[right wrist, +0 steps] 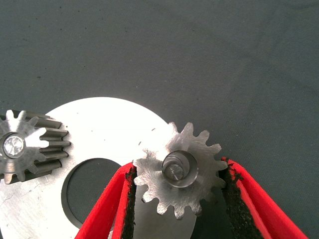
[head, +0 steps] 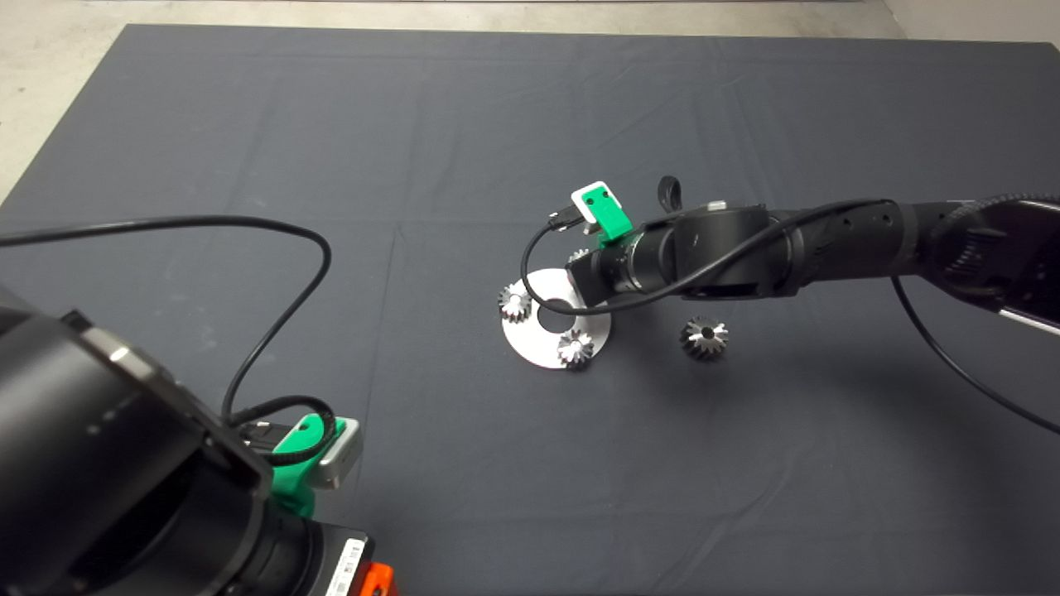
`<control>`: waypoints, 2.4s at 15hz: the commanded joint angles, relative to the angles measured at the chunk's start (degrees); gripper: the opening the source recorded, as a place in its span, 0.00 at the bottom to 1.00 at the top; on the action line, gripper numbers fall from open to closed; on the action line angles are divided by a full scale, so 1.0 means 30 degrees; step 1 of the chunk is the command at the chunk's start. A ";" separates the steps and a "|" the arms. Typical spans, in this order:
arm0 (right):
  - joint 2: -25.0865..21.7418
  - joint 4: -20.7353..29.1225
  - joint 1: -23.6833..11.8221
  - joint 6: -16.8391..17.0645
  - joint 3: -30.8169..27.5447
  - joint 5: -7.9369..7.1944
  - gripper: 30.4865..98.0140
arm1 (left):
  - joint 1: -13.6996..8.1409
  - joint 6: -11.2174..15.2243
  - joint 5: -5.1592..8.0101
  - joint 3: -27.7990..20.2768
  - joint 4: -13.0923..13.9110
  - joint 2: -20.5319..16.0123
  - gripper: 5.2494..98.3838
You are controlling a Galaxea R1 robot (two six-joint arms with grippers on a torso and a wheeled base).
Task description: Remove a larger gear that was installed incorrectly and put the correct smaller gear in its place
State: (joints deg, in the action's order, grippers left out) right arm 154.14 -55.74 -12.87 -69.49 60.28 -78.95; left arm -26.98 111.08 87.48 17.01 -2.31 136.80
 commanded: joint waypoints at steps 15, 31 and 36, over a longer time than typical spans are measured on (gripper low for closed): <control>-0.0122 0.0268 -0.0339 -0.0128 -0.0529 0.0067 0.15 | -0.0149 -0.0025 0.1074 -0.0312 0.0406 0.0002 1.00; -0.0034 0.0268 -0.0222 -0.0215 -0.0471 0.0151 0.15 | -0.0149 0.0004 0.1074 -0.0312 0.0416 -0.0027 1.00; 0.0083 0.0209 -0.0251 -0.0450 0.0145 0.0769 0.15 | -0.0149 0.0004 0.1074 -0.0312 0.0417 -0.0027 1.00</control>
State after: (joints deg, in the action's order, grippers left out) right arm 153.97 -55.39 -12.56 -70.39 60.15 -78.67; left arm -26.98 111.08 87.48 17.01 -2.32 136.79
